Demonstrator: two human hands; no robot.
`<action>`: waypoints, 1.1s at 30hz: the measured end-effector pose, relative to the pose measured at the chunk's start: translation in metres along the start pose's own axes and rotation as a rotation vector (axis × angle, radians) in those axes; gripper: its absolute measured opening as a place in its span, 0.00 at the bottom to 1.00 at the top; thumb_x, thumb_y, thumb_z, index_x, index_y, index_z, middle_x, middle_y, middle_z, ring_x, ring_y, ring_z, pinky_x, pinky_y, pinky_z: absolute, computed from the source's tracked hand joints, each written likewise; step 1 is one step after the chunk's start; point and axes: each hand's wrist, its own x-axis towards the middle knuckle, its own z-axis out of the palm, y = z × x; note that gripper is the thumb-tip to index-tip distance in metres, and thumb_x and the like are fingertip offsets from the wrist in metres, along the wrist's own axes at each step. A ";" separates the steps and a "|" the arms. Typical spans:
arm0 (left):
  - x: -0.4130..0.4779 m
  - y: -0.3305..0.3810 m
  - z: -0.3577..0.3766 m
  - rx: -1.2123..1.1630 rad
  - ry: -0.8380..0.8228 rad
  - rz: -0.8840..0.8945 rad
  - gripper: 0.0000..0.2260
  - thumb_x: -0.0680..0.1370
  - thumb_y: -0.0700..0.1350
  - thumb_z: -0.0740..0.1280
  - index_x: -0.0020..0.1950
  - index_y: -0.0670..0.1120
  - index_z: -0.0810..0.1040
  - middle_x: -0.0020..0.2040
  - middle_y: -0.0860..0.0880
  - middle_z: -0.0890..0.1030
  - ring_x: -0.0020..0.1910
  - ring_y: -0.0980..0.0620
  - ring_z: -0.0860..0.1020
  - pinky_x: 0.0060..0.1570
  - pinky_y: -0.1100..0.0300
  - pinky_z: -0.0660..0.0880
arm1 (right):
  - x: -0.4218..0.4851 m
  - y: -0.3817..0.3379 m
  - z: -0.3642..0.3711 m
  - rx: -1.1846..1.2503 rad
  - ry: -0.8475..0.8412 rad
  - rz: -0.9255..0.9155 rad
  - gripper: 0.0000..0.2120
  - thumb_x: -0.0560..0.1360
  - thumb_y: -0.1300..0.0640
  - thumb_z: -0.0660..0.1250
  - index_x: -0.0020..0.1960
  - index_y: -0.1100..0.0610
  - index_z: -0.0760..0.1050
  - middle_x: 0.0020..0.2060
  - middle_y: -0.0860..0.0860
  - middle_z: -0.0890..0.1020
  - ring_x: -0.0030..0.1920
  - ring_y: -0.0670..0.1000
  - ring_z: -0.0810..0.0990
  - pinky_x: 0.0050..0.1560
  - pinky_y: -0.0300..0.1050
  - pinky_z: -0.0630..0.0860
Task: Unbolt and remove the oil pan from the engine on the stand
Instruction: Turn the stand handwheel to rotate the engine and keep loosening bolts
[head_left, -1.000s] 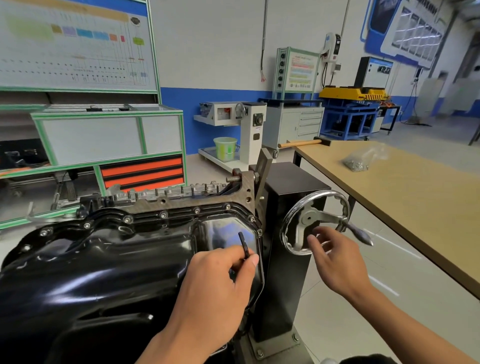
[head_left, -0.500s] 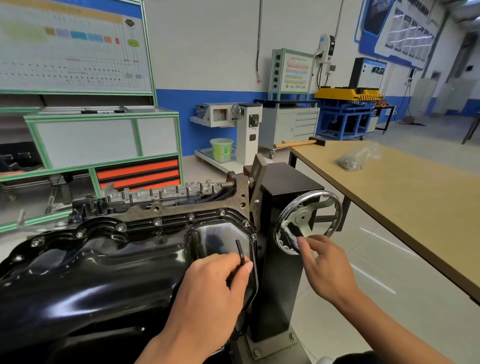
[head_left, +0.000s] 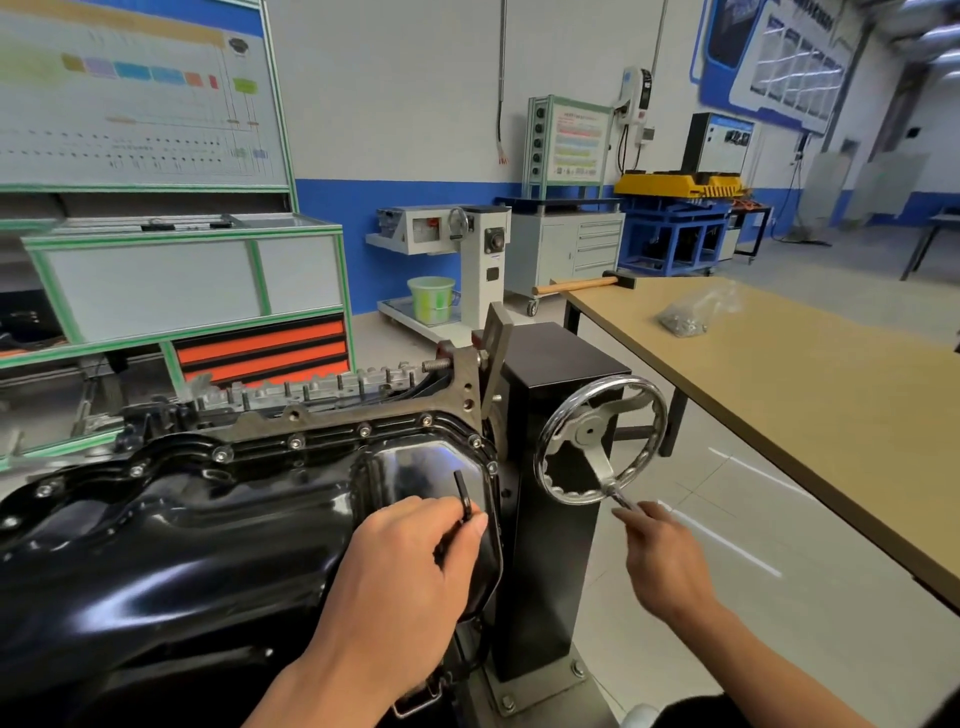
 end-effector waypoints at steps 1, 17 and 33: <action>0.001 -0.001 0.000 -0.005 0.005 -0.002 0.14 0.79 0.55 0.63 0.39 0.50 0.80 0.32 0.56 0.77 0.34 0.54 0.77 0.35 0.60 0.73 | 0.003 0.004 -0.002 -0.023 0.001 -0.001 0.15 0.82 0.60 0.62 0.64 0.51 0.81 0.59 0.50 0.79 0.51 0.54 0.79 0.47 0.45 0.77; -0.001 0.001 0.001 -0.041 -0.006 0.006 0.11 0.79 0.52 0.65 0.39 0.51 0.80 0.33 0.57 0.78 0.32 0.55 0.77 0.32 0.62 0.73 | -0.006 -0.021 -0.001 0.080 -0.051 -0.083 0.14 0.82 0.52 0.61 0.64 0.47 0.80 0.56 0.44 0.81 0.53 0.48 0.79 0.49 0.41 0.75; 0.022 0.021 0.002 0.376 -0.116 0.461 0.10 0.73 0.42 0.67 0.32 0.49 0.77 0.25 0.53 0.76 0.24 0.51 0.75 0.28 0.59 0.75 | -0.063 -0.145 -0.103 0.733 -0.053 -0.432 0.15 0.80 0.41 0.63 0.47 0.51 0.81 0.32 0.50 0.79 0.32 0.50 0.77 0.35 0.51 0.75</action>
